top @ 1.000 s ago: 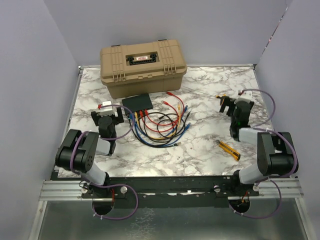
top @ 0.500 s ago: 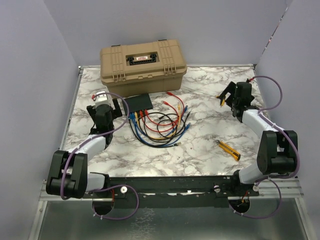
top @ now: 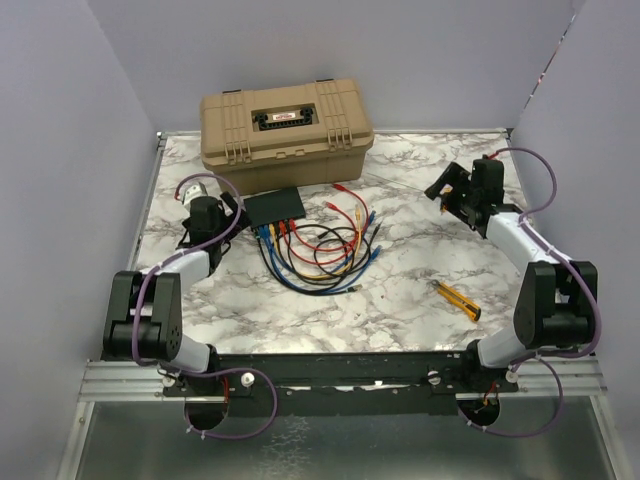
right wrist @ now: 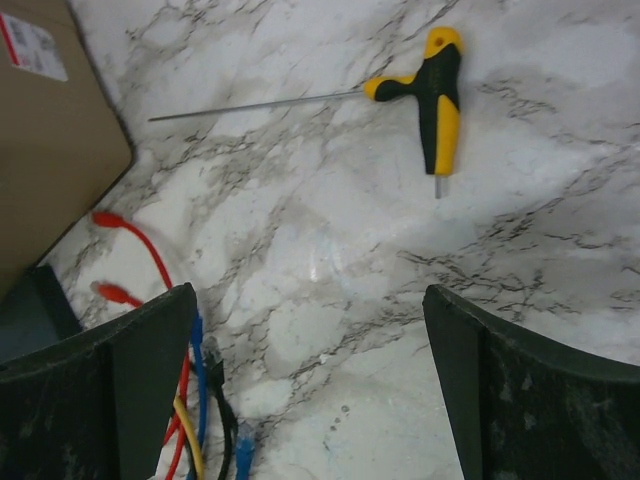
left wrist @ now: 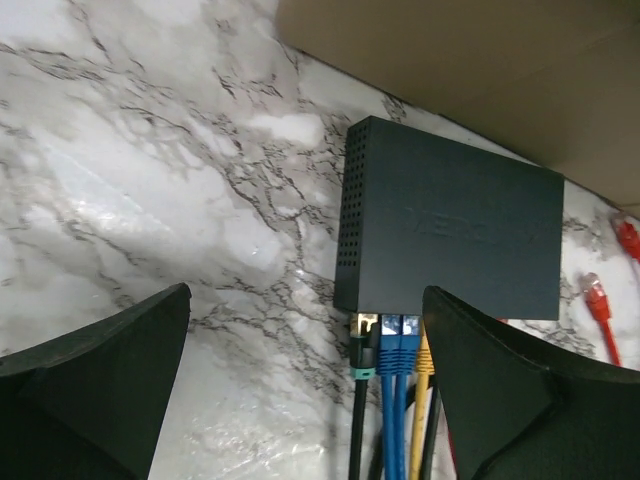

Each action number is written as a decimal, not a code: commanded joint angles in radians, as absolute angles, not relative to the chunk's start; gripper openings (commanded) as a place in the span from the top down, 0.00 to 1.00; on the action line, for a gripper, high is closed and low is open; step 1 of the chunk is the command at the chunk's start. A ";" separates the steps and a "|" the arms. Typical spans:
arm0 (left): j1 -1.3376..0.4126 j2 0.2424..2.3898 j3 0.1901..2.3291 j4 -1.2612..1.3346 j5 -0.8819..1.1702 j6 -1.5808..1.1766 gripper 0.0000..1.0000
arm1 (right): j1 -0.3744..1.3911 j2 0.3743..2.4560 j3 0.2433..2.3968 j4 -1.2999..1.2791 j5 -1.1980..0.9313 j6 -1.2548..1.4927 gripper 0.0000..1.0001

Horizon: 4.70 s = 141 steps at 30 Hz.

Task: Pull the plug from the switch port
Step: Adjust the switch port at the center of the board.

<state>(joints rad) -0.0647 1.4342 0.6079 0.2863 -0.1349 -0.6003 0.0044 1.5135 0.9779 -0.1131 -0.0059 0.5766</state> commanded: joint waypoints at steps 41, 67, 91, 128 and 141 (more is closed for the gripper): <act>-0.051 1.787 0.641 0.566 0.305 -0.843 0.61 | 0.430 2.342 1.604 0.207 -0.632 0.883 0.26; -0.246 1.680 0.574 0.515 0.329 -0.815 0.78 | 0.463 2.338 1.609 -0.012 -0.772 0.761 0.78; -0.404 1.261 0.632 -0.059 0.032 -0.452 0.32 | 0.457 2.006 1.347 -0.340 -0.650 0.532 0.24; -0.258 1.539 0.705 -0.048 0.373 -0.474 0.57 | 0.504 2.264 1.506 -0.132 -0.894 0.821 0.53; -0.325 1.390 0.541 0.045 0.320 -0.638 0.58 | 0.531 2.305 1.590 -0.149 -0.936 0.836 0.43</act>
